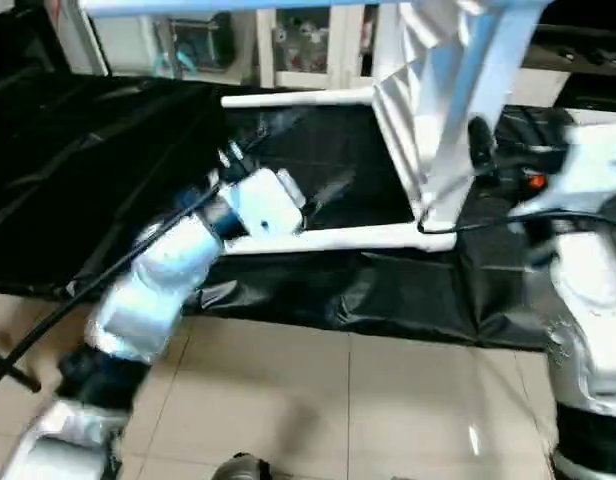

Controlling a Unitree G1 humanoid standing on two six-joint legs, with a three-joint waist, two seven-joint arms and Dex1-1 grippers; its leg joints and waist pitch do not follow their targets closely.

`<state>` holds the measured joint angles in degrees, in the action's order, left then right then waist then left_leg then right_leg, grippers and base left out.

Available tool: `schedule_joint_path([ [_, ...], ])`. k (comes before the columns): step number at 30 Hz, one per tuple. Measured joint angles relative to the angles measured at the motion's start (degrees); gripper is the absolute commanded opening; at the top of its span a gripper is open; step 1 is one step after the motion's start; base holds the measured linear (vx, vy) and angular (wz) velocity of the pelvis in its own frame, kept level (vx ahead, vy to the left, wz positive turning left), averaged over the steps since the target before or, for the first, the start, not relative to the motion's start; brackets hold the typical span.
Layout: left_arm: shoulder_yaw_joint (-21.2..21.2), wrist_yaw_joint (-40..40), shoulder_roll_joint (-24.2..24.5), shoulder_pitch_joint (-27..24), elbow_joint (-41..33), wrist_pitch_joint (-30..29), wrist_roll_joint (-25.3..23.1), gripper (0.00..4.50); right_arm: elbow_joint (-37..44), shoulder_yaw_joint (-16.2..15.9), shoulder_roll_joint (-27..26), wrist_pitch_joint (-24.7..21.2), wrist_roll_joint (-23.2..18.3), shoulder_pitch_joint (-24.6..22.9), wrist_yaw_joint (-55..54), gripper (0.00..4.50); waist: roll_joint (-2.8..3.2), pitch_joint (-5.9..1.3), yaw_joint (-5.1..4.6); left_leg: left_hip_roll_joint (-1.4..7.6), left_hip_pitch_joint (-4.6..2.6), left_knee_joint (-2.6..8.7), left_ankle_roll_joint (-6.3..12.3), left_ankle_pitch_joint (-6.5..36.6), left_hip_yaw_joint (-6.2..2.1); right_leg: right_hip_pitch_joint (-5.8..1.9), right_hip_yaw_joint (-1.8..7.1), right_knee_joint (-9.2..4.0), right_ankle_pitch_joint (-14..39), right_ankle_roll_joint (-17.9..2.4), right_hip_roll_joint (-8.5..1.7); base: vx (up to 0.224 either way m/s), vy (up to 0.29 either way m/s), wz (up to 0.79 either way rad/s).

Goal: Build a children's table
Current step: Flip table

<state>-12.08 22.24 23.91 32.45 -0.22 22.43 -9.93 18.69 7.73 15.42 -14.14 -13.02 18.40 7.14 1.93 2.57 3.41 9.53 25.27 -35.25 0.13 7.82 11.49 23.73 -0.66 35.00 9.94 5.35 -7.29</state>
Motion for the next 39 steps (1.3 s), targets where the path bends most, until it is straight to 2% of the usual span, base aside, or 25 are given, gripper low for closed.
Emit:
schedule_joint_path([
  [2, 1.0, -2.0, 0.9, 2.5, 0.1, 1.7, -2.5, 4.5, 1.0, -1.7, -0.1, -0.4, -1.8, -1.0, 3.1, 4.45, 0.03, -0.02, -0.56, -0.04, -0.43, 0.02, -0.02, 0.0, -0.15, -0.22, -0.04, -0.05, 0.0, 0.0, -0.01, 0.0, 0.0, 0.0],
  [5, 2.1, -5.2, 2.1, 5.8, 2.1, 2.8, -6.7, 4.5, 1.1, -5.3, 0.5, -1.1, -2.3, -2.9, 6.3, 4.45, 0.05, -0.02, -1.43, -0.07, -0.55, 0.02, -0.03, 0.0, -0.4, -0.19, -0.13, -0.11, 0.0, 0.0, 0.01, 0.0, 0.0, 0.0],
  [7, 2.6, -6.7, 3.0, 7.6, 4.5, 3.0, -8.9, 4.5, 1.1, -7.3, 1.1, -2.8, -2.6, -3.8, 8.5, 4.45, 0.09, 0.01, -1.67, -0.15, -0.62, 0.02, -0.03, 0.0, -0.51, -0.12, -0.12, -0.12, 0.0, 0.0, 0.0, 0.0, 0.0, 0.0],
  [9, 2.9, -8.0, 3.8, 9.6, 7.9, 3.1, -10.2, 4.5, 1.0, -10.8, 2.0, -4.2, -2.3, -5.4, 11.1, 4.45, 0.11, 0.03, -1.8, -0.27, -0.74, 0.02, -0.04, 0.0, -0.9, -0.1, -0.21, -0.26, 0.0, 0.0, 0.01, 0.0, 0.0, 0.0],
  [11, 3.5, -8.4, 4.2, 11.1, 10.5, 2.6, -10.3, 4.5, 0.9, -13.9, 1.8, -5.3, -2.1, -6.3, 12.3, 4.45, 0.34, 0.17, -1.96, -0.57, -0.84, 0.02, -0.62, 0.4, -1.66, -0.21, -0.48, -0.7, 0.1, -0.2, 0.02, -0.043, 0.023, -0.19],
  [12, 3.7, -8.6, 4.2, 11.1, 11.0, 2.4, -10.2, 4.5, 0.9, -14.2, 1.4, -5.6, -2.1, -6.6, 12.3, 4.45, 0.58, 0.28, -2.01, -0.59, -0.86, 0.03, -0.74, 0.5, -1.96, -0.57, -0.77, -1.02, 0.2, -0.4, 0.02, -0.024, 0.031, -0.22],
  [14, 4.4, -8.9, 3.2, 11.1, 12.3, 1.0, -9.9, 4.5, 0.8, -14.2, 0.7, -6.0, -2.1, -6.6, 11.8, 4.45, 0.87, 0.47, -1.98, -0.58, -0.89, 0.04, -0.75, 0.5, -2.43, -0.66, -1.72, -1.29, 0.5, -0.9, -0.03, 0.0, 0.0, 0.0],
  [16, 4.8, -9.4, 2.5, 10.9, 13.0, -0.2, -9.8, 4.5, 0.8, -14.2, -0.2, -6.6, -2.1, -6.6, 10.6, 4.45, 1.06, 0.62, -1.9, -0.54, -1.02, 0.23, -0.76, 0.5, -2.61, -0.84, -2.07, -1.45, 0.7, -1.1, 0.07, -0.068, 0.004, -0.07],
  [17, 4.8, -9.8, 2.3, 10.9, 13.1, -0.4, -9.8, 4.5, 0.8, -14.1, -0.3, -6.8, -1.9, -6.8, 10.0, 4.45, 1.24, 0.77, -1.45, -0.5, -1.1, 0.85, -0.76, 0.5, -2.45, -0.93, -2.46, -0.6, 1.5, -2.5, 0.06, -0.074, 0.0, -0.05],
  [18, 4.9, -10.4, 2.1, 11.0, 13.1, -0.5, -9.8, 4.5, 0.7, -13.9, -0.5, -6.8, -1.8, -7.2, 9.5, 4.45, 1.15, 0.83, -0.9, -0.3, -1.14, 1.52, -0.77, 0.5, -1.61, -0.73, -2.62, 1.88, 3.7, -4.5, -0.05, -0.113, -0.037, 0.1],
  [19, 4.9, -10.9, 1.7, 11.2, 13.1, -0.5, -9.9, 4.5, 0.7, -13.3, -0.4, -6.9, -1.5, -7.7, 9.3, 4.45, 0.58, 0.56, 0.34, -0.14, -1.19, 1.96, -0.77, 0.5, -0.09, -1.05, -2.32, 5.28, 5.6, -5.5, 0.14, -0.055, -0.123, 0.2],
  [20, 5.2, -11.9, 1.7, 11.3, 13.0, -0.1, -10.1, 4.5, 0.2, -12.9, -0.3, -7.0, -1.0, -7.3, 8.9, 4.45, -0.95, 0.45, 1.44, -0.4, -1.41, 0.72, -1.72, 1.0, 1.0, -0.07, 0.01, 6.09, 5.3, -2.4, 0.2, -0.055, -0.123, 0.2],
  [21, 5.4, -12.6, 2.2, 11.1, 13.2, 0.3, -10.4, 4.5, -0.3, -12.9, -0.1, -7.2, -0.8, -6.9, 8.8, 4.45, -0.69, 0.46, 2.36, -0.9, -1.09, -2.6, -2.66, 3.2, -1.48, 0.18, -0.24, 6.22, 5.0, -2.0, 0.13, 0.019, -0.114, 0.09],
  [22, 5.5, -13.3, 3.0, 11.5, 13.9, 0.8, -11.4, 4.5, -0.6, -12.8, -0.3, -7.2, -0.7, -7.0, 8.7, 4.45, 0.03, 0.16, 2.61, -1.52, -1.97, -4.8, -2.56, 3.2, -4.69, -0.01, -0.26, 6.1, 5.0, -2.0, 0.8, 0.0, 0.0, 0.0],
  [23, 5.4, -13.9, 3.5, 14.0, 14.9, 1.2, -12.6, 4.5, -0.8, -12.6, -0.5, -7.2, -0.5, -7.0, 8.2, 4.45, 0.33, 0.17, 2.37, -1.71, -2.93, -4.17, -3.73, 4.5, -5.57, 0.17, -0.26, 5.87, 5.0, -2.0, 1.05, 0.0, 0.0, 0.0],
  [24, 5.5, -14.4, 3.7, 15.5, 15.4, 1.5, -13.3, 4.5, -1.2, -12.7, -0.6, -7.6, -0.3, -7.0, 8.2, 4.45, 0.0, 0.34, 1.98, -1.38, -2.63, -3.27, -3.8, 4.3, -5.01, 0.28, 0.08, 5.03, 4.7, -2.4, 1.59, -0.065, -0.042, 0.23],
  [25, 5.5, -14.9, 3.9, 16.5, 15.9, 1.9, -13.9, 4.5, -1.5, -12.8, -0.7, -7.8, -0.3, -7.0, 8.1, 4.45, 0.05, 0.34, 1.64, -0.92, -2.5, -2.63, -3.85, 4.0, -4.84, 0.12, 0.2, 3.75, 4.2, -3.3, 2.23, -0.104, -0.014, 0.14],
  [26, 5.4, -15.1, 4.5, 17.6, 17.2, 2.5, -14.5, 4.5, -1.5, -12.8, -0.7, -7.8, -0.2, -6.6, 8.0, 4.45, 0.16, 0.36, 1.4, -0.79, -2.47, -2.21, -3.85, 3.9, -4.75, -0.38, 0.0, 2.59, 3.1, -4.3, 2.28, -0.104, -0.014, 0.14],
  [29, 4.9, -15.1, 5.5, 19.9, 21.5, 3.4, -15.9, 4.5, -1.5, -12.7, -0.8, -7.8, 0.2, -5.3, 7.7, 4.45, 0.28, 0.48, 0.56, -0.84, -2.67, -2.11, -3.85, 4.0, -4.67, -0.75, -0.27, 1.47, 2.2, -4.3, 2.03, -0.074, 0.046, -0.07],
  [31, 4.0, -15.1, 5.5, 21.0, 24.3, 3.9, -16.6, 4.5, -1.6, -12.7, -1.0, -7.8, 0.3, -5.1, 7.8, 4.45, 0.38, 0.58, -0.04, -0.9, -3.06, -1.39, -3.85, 4.0, -4.64, -0.86, -0.42, 0.53, 2.3, -4.1, 1.98, -0.075, 0.026, -0.03],
  [33, 2.9, -14.9, 5.7, 22.2, 26.8, 4.1, -17.0, 4.5, -1.9, -12.7, -1.0, -7.8, 0.4, -4.9, 7.8, 4.45, 0.73, 0.8, -0.71, -0.82, -3.21, -0.55, -3.84, 4.0, -4.93, -1.71, -1.63, -1.08, 2.3, -4.1, 1.73, -0.037, 0.012, -0.02],
  [34, 2.7, -14.9, 5.7, 22.6, 27.6, 4.2, -17.2, 4.5, -2.0, -12.7, -1.0, -7.8, 0.4, -4.9, 7.8, 4.45, 0.84, 0.86, -1.04, -0.71, -3.2, -0.23, -3.84, 4.0, -5.06, -1.85, -2.02, -1.65, 2.3, -4.1, 1.73, 0.0, 0.0, 0.0],
  [35, 2.3, -14.8, 5.7, 23.0, 28.9, 4.3, -17.5, 4.5, -2.1, -12.7, -1.0, -7.8, 0.4, -4.9, 7.8, 4.45, 0.96, 0.96, -1.44, -0.6, -3.16, 0.04, -3.84, 4.0, -5.15, -1.94, -2.43, -2.02, 2.4, -4.1, 1.69, 0.0, 0.0, 0.0],
  [37, 1.3, -14.9, 5.6, 24.2, 31.4, 4.3, -18.7, 4.5, -2.2, -12.7, -1.1, -7.8, 0.5, -4.9, 7.8, 4.45, 0.93, 1.12, -1.65, -0.57, -3.3, 0.26, -3.84, 4.0, -4.92, -1.88, -2.84, -1.83, 2.4, -4.1, 1.36, -0.063, -0.015, -0.01],
  [39, 0.4, -15.0, 5.7, 25.9, 34.7, 4.8, -19.8, 4.5, -2.4, -12.7, -1.1, -7.8, 0.8, -4.8, 7.8, 4.45, 1.0, 1.39, -1.45, -0.54, -3.74, 1.14, -3.84, 4.0, -4.51, -1.86, -3.39, -1.91, 2.4, -4.1, 0.98, -0.052, -0.039, 0.03],
])
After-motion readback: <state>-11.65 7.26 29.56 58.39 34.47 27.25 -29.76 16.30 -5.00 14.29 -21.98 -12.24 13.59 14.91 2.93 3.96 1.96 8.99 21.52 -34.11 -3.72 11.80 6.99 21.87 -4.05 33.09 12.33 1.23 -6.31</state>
